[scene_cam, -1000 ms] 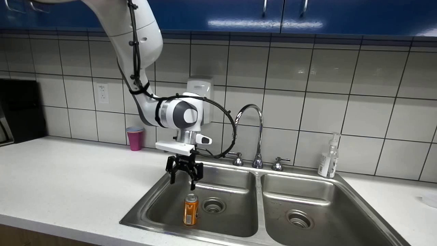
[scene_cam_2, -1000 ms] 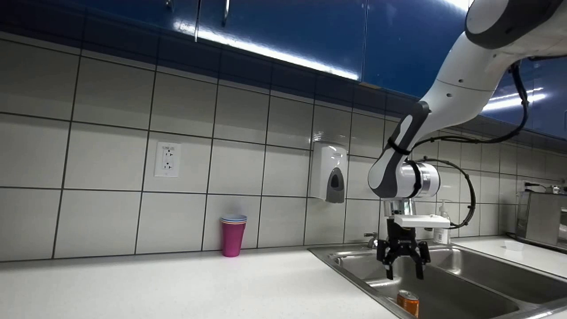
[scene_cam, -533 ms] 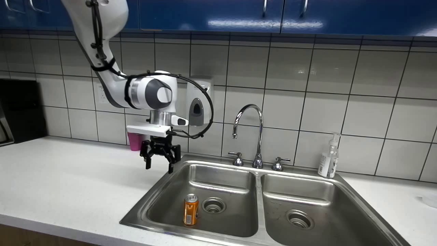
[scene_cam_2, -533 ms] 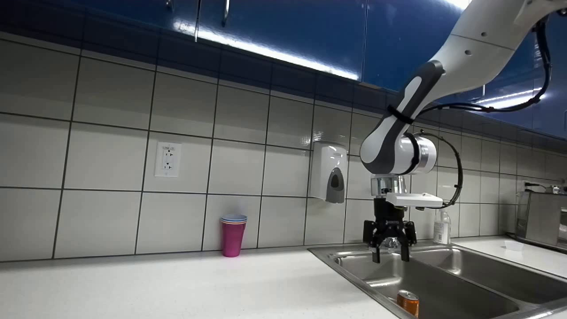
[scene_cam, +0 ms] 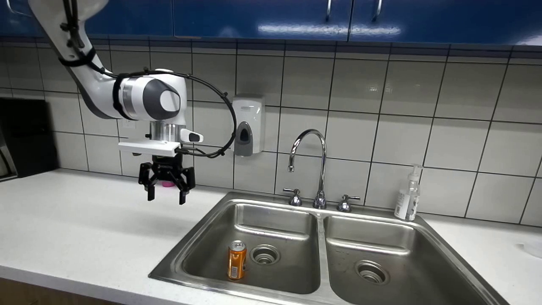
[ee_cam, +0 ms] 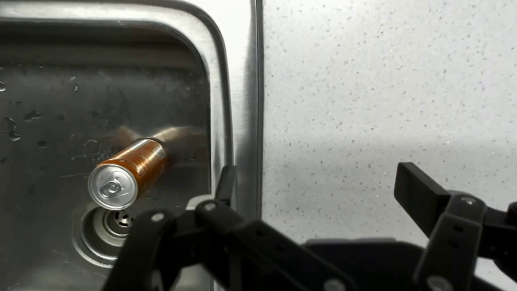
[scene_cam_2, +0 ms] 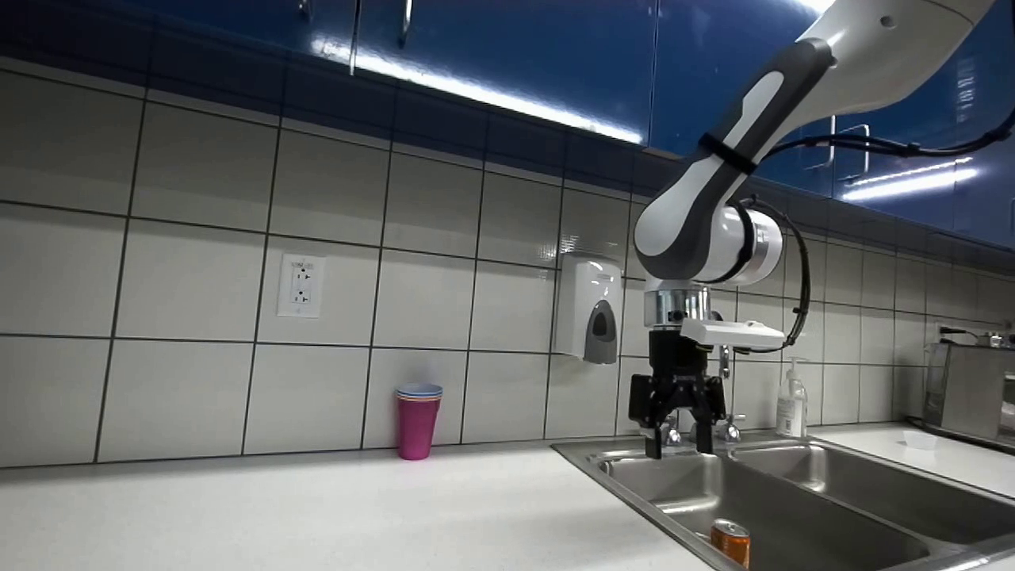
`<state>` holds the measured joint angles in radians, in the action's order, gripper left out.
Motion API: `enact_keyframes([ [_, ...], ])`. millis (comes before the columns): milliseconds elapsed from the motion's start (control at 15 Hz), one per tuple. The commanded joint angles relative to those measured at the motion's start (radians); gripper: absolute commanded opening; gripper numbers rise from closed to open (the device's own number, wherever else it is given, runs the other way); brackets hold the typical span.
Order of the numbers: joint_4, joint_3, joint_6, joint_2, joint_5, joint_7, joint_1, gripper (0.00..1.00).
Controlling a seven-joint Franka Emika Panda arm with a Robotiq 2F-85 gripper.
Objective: Move the orange can to the sink on the left
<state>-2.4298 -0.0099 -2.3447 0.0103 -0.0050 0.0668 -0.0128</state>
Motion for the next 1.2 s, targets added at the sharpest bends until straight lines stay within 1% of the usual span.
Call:
enact_keyframes([
  [0,-0.044,0.011,0.030,-0.078,0.008,0.006,-0.004,1.00],
  [267,-0.056,0.010,0.035,-0.101,0.010,0.005,-0.009,1.00],
  [333,-0.032,0.007,0.007,-0.054,0.001,0.000,-0.006,1.00],
  [1133,-0.041,0.007,0.009,-0.065,0.001,0.000,-0.007,1.00],
])
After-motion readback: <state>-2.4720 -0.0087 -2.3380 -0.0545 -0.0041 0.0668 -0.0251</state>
